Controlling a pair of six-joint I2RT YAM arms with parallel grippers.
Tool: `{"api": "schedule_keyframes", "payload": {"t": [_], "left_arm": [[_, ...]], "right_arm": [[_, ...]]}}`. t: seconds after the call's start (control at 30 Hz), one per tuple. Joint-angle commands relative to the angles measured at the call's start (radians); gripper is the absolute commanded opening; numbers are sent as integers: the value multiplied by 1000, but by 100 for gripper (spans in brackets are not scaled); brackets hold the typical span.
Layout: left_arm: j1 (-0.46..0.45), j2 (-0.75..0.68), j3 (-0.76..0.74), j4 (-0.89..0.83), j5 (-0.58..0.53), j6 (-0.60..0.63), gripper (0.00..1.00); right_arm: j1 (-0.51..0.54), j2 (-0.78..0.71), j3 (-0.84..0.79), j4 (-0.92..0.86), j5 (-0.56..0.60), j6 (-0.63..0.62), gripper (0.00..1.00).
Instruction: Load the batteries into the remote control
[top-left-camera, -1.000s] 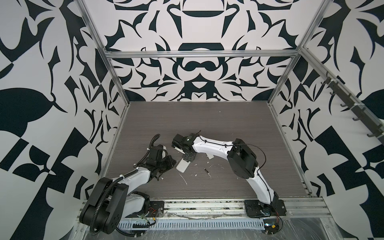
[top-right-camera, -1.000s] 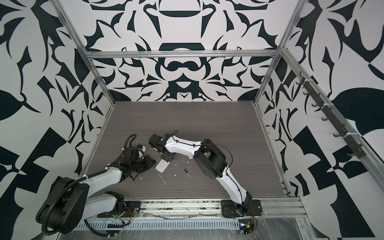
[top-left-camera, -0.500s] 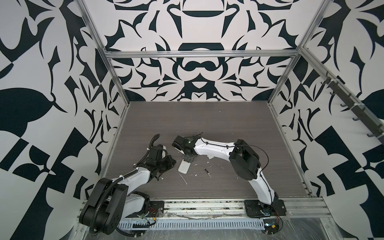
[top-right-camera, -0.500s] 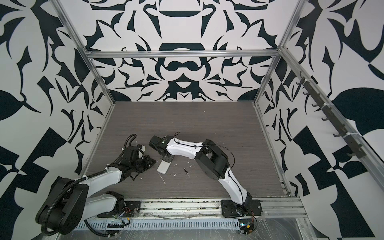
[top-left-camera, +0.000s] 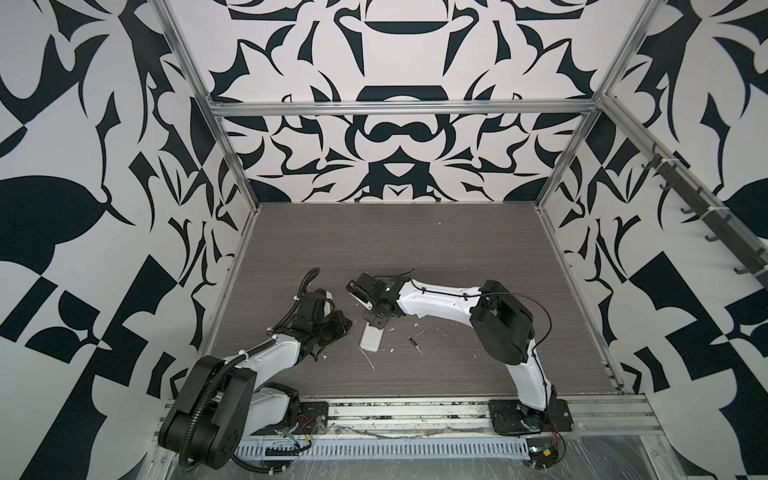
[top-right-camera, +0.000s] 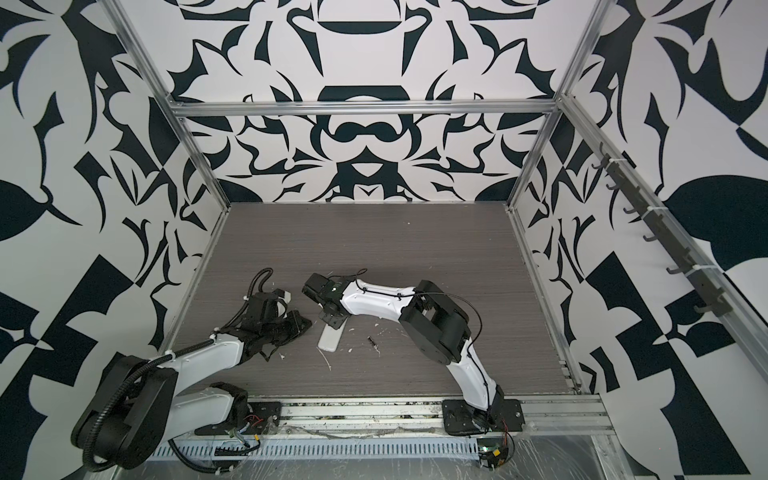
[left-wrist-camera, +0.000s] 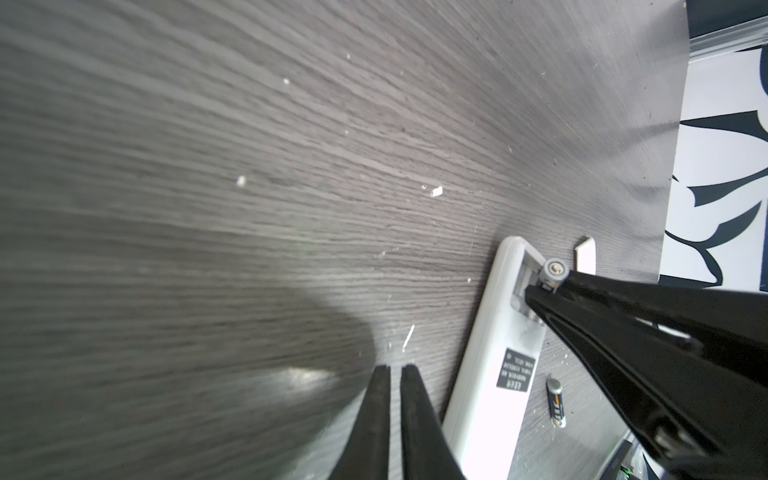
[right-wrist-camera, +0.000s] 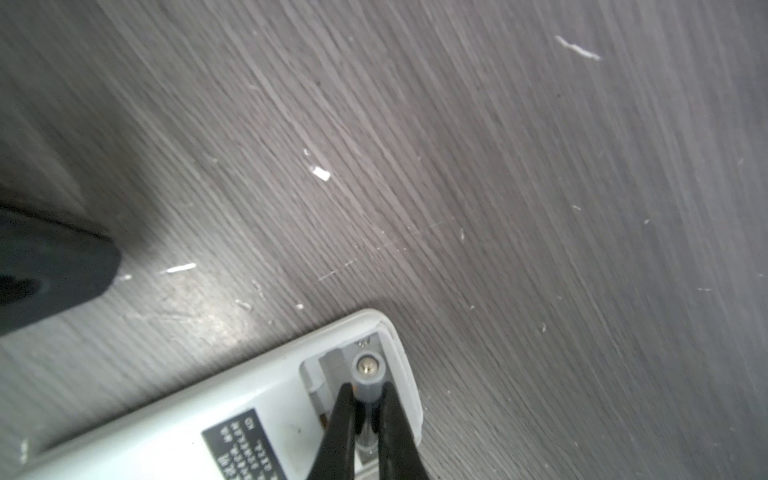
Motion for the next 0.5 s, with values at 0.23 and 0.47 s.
{"api": "schedule_keyframes", "payload": {"t": [0.23,0.47], "left_arm": [[-2,-60,15,-38,6,19,10],[-58,-227,44,-211,26,59,14]], "right_arm": [[6,-34,-7,-7,-40,13,3],[-16,-58,-50,-14,-58,54,3]]}}
